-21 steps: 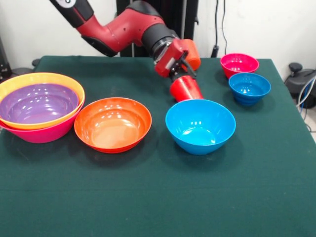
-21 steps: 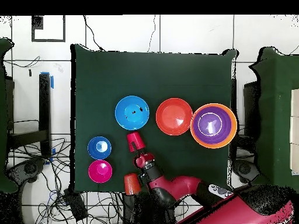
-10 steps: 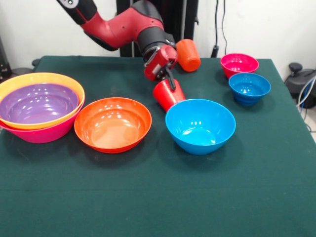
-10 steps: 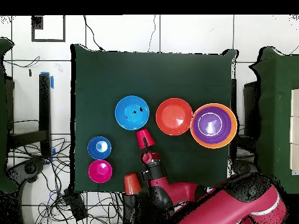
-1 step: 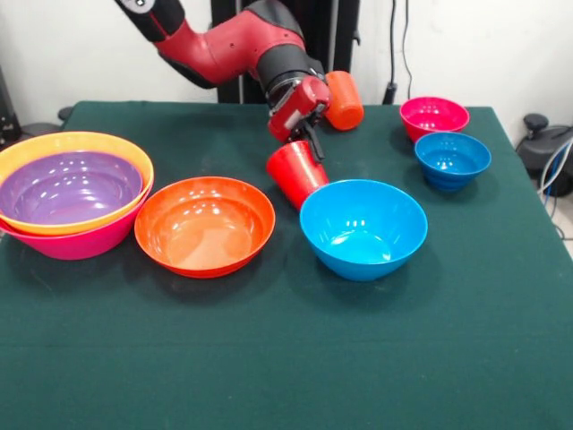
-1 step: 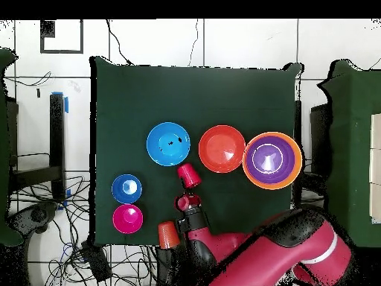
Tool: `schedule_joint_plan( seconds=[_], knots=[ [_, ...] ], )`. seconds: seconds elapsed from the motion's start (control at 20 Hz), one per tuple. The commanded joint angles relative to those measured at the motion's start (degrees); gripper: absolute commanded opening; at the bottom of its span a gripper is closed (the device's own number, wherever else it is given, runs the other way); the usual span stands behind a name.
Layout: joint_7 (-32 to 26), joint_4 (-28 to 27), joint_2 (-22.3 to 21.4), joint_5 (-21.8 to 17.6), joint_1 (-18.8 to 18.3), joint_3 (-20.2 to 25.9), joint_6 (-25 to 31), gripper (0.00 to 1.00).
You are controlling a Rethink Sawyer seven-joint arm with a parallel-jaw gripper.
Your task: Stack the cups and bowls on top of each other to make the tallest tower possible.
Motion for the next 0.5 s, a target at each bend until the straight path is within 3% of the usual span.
schedule_joint_plan(
  seconds=[0.05,0.35,0.5],
  knots=[
    [-2.2,-6.5,-1.9,7.5,5.0,-4.5,6.5,0.00],
    [1.0,-5.0,-4.4,9.3,7.3,-6.6,9.6,0.00],
    [3.3,-1.4,-9.2,11.0,9.2,-8.5,15.4,0.00]
  ],
)
